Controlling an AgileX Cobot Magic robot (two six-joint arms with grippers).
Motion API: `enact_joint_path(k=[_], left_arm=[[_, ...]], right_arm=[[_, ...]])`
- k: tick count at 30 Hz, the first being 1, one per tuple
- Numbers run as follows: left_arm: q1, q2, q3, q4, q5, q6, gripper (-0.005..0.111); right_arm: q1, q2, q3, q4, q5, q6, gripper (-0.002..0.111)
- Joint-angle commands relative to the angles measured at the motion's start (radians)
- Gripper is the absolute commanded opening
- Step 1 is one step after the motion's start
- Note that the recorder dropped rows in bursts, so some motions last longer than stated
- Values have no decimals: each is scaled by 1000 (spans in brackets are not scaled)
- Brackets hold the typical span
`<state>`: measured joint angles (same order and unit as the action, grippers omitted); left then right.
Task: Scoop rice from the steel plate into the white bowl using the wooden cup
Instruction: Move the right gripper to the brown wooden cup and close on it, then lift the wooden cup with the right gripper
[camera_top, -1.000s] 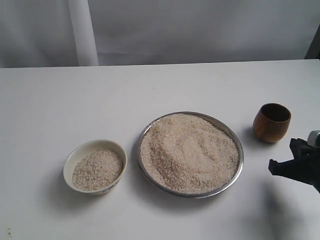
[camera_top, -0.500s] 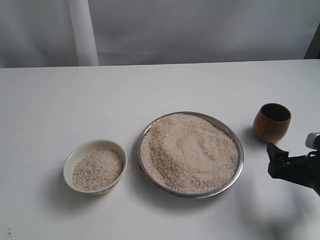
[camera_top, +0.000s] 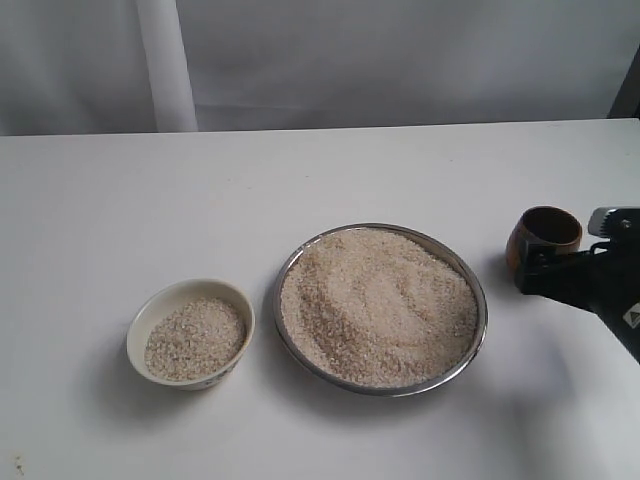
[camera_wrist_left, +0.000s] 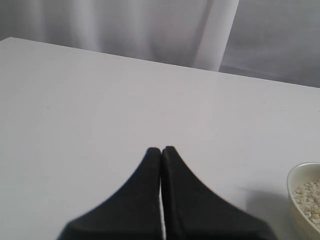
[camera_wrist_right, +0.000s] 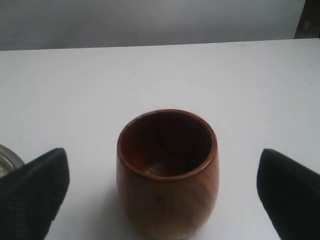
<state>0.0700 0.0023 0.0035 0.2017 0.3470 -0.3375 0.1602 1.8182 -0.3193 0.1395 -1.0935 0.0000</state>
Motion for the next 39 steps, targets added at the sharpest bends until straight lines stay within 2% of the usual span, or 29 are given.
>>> enact_joint_path(k=[1,7,19,39], left_arm=[[0,-2,-4,-5,-6,-2,0],[0,-2,-4,-5,-6,-2,0],[0,-2,-4,-5,-8,-2,0],[0,-2,-4,-5,-8,-2,0]], right_arm=[[-4,67,-40,3,8,0,92],[-4,166,-89,7,-59,0,92],[-4,278,-195,10,-73,0,92],[-4,405,-206,40,-128,7,92]])
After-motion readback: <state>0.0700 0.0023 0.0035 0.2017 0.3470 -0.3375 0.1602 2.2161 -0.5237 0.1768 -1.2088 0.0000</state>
